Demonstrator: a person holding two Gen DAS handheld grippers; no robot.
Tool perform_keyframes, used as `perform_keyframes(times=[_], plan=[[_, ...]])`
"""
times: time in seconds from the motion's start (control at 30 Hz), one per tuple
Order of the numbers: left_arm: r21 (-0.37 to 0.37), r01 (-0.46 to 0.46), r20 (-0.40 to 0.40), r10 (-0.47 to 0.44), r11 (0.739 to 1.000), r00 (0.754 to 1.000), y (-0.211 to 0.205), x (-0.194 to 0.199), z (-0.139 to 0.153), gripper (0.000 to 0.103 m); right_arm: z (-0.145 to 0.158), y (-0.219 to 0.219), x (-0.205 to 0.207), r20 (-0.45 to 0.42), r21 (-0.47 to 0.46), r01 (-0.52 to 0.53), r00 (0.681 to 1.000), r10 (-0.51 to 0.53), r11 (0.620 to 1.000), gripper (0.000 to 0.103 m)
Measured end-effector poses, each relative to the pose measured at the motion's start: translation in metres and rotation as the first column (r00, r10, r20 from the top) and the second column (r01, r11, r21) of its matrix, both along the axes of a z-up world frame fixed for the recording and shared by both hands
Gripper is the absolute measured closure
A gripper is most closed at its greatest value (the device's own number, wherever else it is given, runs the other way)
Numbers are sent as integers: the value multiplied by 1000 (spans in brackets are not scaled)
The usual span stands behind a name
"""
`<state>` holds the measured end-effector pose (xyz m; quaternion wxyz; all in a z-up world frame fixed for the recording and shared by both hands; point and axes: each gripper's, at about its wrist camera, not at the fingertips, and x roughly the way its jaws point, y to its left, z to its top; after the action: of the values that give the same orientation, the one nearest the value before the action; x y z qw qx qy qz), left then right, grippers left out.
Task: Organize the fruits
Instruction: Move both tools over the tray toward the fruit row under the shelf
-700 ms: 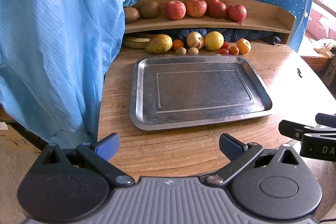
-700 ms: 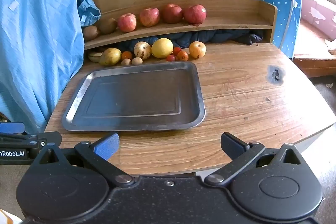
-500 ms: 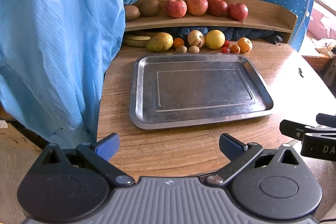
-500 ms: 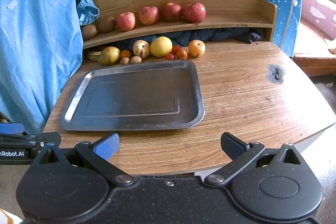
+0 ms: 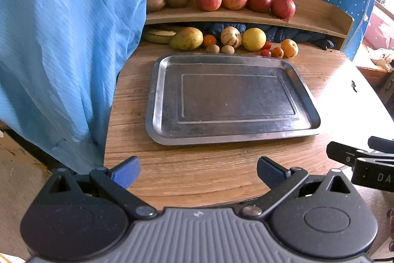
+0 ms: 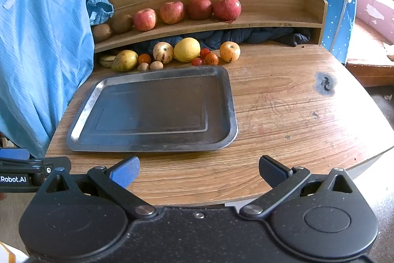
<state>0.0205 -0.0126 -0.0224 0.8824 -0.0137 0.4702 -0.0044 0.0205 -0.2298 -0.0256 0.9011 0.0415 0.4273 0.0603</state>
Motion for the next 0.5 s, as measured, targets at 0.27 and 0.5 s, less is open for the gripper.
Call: perform_keyframes(times=[0.27, 0.5], plan=[[3, -9, -25, 9, 1000, 1000, -5, 9, -5, 0, -3, -4, 9, -18, 1, -8, 1000, 8, 1000, 0], [4, -28, -59, 29, 1000, 998, -7, 17, -12, 0, -8, -6, 20, -39, 0, -19, 999, 19, 1000, 0]])
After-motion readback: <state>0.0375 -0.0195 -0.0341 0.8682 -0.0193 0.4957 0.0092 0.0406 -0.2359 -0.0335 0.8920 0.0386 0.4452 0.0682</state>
